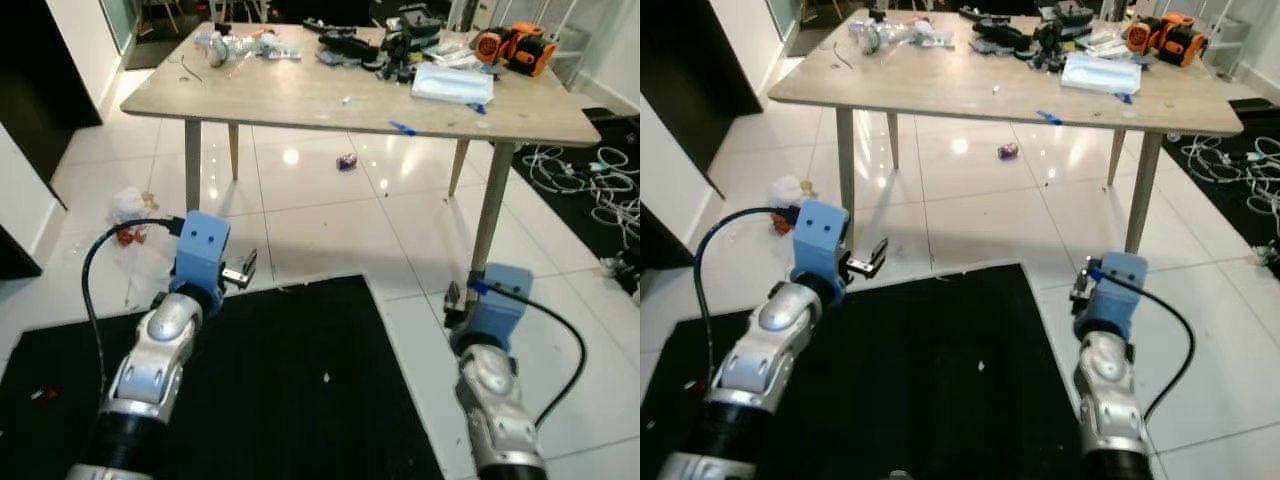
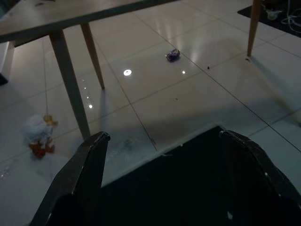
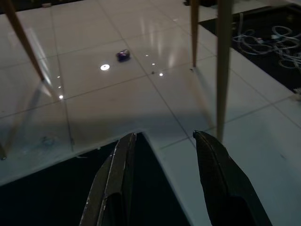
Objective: Picking trash to rubbish bin
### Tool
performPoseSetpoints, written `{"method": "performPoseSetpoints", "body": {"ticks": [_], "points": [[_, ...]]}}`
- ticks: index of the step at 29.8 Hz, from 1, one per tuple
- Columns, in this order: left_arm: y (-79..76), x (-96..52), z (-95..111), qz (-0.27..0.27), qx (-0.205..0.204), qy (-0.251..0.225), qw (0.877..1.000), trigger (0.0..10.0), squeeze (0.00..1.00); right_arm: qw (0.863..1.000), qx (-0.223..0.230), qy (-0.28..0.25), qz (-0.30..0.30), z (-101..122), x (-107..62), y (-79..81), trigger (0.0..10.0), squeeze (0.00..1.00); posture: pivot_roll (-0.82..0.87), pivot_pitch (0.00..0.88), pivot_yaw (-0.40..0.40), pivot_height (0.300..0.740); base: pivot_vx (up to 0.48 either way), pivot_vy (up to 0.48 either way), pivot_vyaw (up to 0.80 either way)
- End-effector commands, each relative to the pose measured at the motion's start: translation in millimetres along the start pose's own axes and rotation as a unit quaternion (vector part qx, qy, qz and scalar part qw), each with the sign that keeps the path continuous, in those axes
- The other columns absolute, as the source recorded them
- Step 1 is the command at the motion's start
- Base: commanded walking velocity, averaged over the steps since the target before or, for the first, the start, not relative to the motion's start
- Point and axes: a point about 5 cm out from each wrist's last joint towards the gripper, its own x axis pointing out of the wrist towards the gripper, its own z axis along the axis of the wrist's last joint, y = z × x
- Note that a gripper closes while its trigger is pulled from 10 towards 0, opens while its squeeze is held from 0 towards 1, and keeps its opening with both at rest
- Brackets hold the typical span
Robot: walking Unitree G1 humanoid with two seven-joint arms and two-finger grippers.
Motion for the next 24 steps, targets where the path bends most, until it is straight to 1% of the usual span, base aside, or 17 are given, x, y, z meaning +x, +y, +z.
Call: {"method": "performPoseSetpoints", "body": {"ticks": [1, 3, 7, 10, 15, 18, 24], "points": [[-0.9, -0.8, -3.3, -0.001, 0.004, 0.009, 1.0, 10.0, 0.0, 1.0, -0.007, -0.012, -0.005, 2.6, -0.9, -7.5, 10.0, 0.0, -0.02, 0.16, 0.068, 0.74, 0.364, 0.0, 0.0], [-1.1, -0.8, -3.2, -0.001, 0.004, 0.009, 1.0, 10.0, 0.0, 1.0, -0.007, -0.015, -0.003, 3.3, -0.9, -7.1, 10.0, 0.0, -0.02, 0.16, 0.068, 0.74, 0.364, 0.0, 0.0], [-2.1, -1.0, -2.9, -0.003, 0.004, 0.008, 1.0, 10.0, 0.0, 1.0, 0.008, -0.016, -0.008, 5.4, -0.1, -6.9, 10.0, 0.0, -0.03, 0.158, 0.067, 0.74, 0.368, 0.0, 0.0], [-2.1, -1.0, -2.8, -0.004, 0.004, 0.008, 1.0, 10.0, 0.0, 1.0, 0.005, -0.023, -0.012, 7.4, 0.5, -8.3, 10.0, 0.0, -0.03, 0.158, 0.067, 0.74, 0.368, 0.0, -0.47], [-1.3, -0.8, -2.3, -0.004, 0.006, 0.007, 1.0, 10.0, 0.0, 0.999, 0.003, -0.031, -0.017, 11.6, 3.4, -12.6, 10.0, 0.0, -0.02, 0.147, 0.071, 0.74, 0.367, 0.0, -0.74], [-1.1, -0.6, -1.4, -0.005, 0.007, 0.006, 1.0, 10.0, 0.0, 0.999, 0.001, -0.041, -0.018, 16.3, 4.7, -15.2, 10.0, 0.0, -0.02, 0.143, 0.072, 0.74, 0.371, 0.0, 0.0], [-1.0, 0.3, 1.4, -0.008, 0.007, 0.001, 1.0, 10.0, 0.0, 0.997, -0.012, -0.076, -0.02, 33.9, 7.5, -22.6, 10.0, 0.0, -0.03, 0.134, 0.074, 0.74, 0.368, 0.0, 0.0]]}}
